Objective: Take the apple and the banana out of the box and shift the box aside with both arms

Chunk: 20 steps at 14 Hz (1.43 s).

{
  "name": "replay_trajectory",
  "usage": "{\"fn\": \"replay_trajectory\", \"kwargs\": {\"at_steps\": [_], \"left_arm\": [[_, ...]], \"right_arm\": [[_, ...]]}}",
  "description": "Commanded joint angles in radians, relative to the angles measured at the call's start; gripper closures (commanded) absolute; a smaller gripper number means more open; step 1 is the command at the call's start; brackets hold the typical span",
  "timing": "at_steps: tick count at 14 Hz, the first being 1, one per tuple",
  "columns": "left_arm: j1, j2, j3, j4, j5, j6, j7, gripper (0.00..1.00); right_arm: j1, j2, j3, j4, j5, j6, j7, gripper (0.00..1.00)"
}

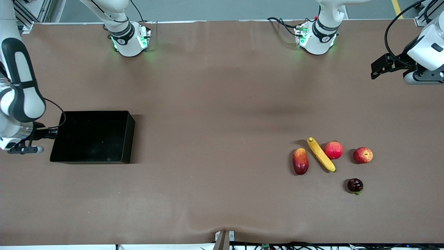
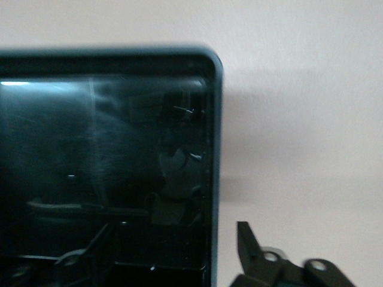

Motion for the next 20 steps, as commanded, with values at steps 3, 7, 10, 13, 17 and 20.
{"fn": "replay_trajectory", "kwargs": {"at_steps": [3,7,10,13,17,20], "left_arm": [[0.018,-0.02,0.0,-0.016,-0.003,0.017,0.01,0.0],[0.018,-0.018,0.0,-0.016,-0.003,0.018,0.01,0.0],[0.016,-0.018,0.0,-0.015,-0.003,0.021,0.012,0.0],[0.016,-0.017,0.0,-0.007,-0.003,0.021,0.012,0.0],[0.019,-0.018,0.0,-0.005,-0.003,0.021,0.013,0.0],[0.024,-0.017,0.0,0.005,-0.003,0.021,0.015,0.0]], "right_arm": [[0.068,-0.103,0.002,0.049,0.01,-0.105,0.007,0.0],[0.119,-0.242,0.002,0.052,0.01,-0.254,0.099,0.0],[0.148,-0.356,0.004,0.052,0.01,-0.378,0.188,0.0],[0.183,-0.472,0.001,0.052,0.01,-0.499,0.251,0.0],[0.263,-0.525,-0.007,0.119,0.013,-0.648,0.409,0.0],[0.337,-0.523,-0.06,0.216,0.013,-0.719,0.437,0.0]]}}
